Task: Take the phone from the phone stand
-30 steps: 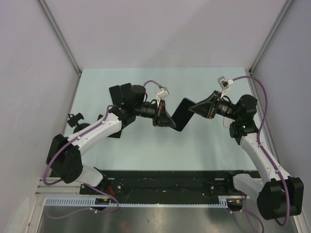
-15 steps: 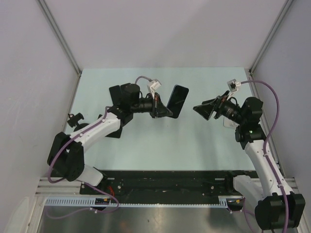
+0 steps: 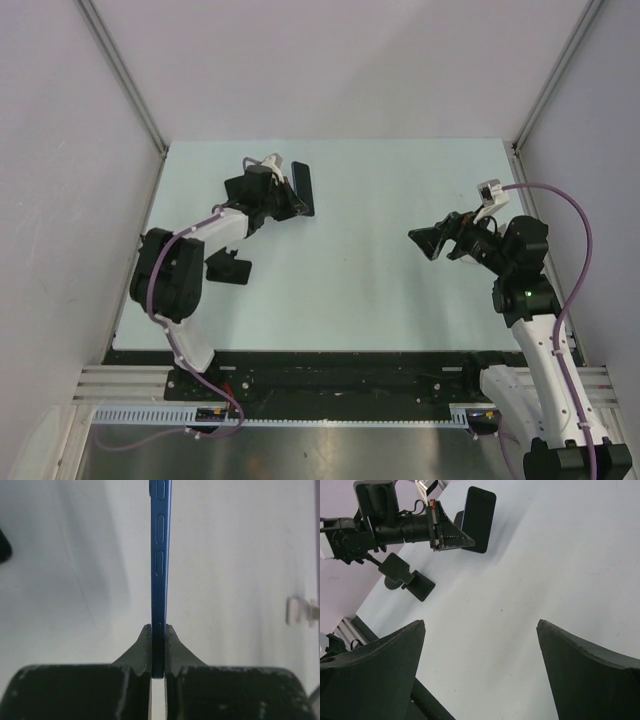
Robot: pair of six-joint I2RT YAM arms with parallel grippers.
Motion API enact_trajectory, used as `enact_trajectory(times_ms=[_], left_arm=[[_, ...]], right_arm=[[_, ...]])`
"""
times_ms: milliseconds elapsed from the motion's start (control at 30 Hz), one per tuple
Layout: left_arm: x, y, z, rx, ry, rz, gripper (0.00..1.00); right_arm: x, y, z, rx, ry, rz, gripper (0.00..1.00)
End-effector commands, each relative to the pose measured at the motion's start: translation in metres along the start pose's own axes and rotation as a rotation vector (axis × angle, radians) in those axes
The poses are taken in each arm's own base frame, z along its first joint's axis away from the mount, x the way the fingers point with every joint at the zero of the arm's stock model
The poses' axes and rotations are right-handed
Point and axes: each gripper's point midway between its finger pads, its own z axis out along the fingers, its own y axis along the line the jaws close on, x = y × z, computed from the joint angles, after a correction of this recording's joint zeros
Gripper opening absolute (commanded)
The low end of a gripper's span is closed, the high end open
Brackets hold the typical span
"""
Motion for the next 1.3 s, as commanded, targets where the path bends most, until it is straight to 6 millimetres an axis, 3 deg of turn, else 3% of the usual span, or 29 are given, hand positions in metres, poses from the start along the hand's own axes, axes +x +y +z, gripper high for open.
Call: enact_trajectory(times_ms=[0,100,167,533,633,833,1033,1267], left_arm=[[-0.054,0.016,0.015,-0.074,-0.116,-0.029,0.0],[-0.061,0.039,0.031,-0.096,-0.102,-0.082,0.0],[-0.053,0.051,0.042,-0.094,-0.061,-0.115,0.0],[-0.062,0.079,0.073,-0.092,-0.034,-0.178,0.0],[-0.061,0.087,0.08,-0.095,-0.024,-0.192,0.06],[-0.062,0.097,0.082,-0.112,-0.025,-0.212,0.24],[-0.062,0.097,0.083,-0.101,-0.014,-0.219,0.25],[-0.064,0.1,0.068,-0.15,-0.047,-0.231,0.28]], right_arm=[[-0.007,0.0,-0.008,0.036,-0.014,-0.038,1.0],[-0.007,0.001,-0.009,0.035,-0.013,-0.045,1.0],[-0.007,0.001,-0.009,0.034,-0.015,-0.044,1.0],[-0.008,-0.002,-0.005,0.035,-0.005,-0.039,1.0],[-0.009,-0.003,-0.004,0.038,-0.003,-0.034,1.0],[-0.008,-0.005,-0.005,0.049,-0.002,-0.03,1.0],[-0.009,-0.006,-0.004,0.047,-0.003,-0.023,1.0],[-0.009,-0.006,-0.002,0.042,-0.003,-0.023,1.0]])
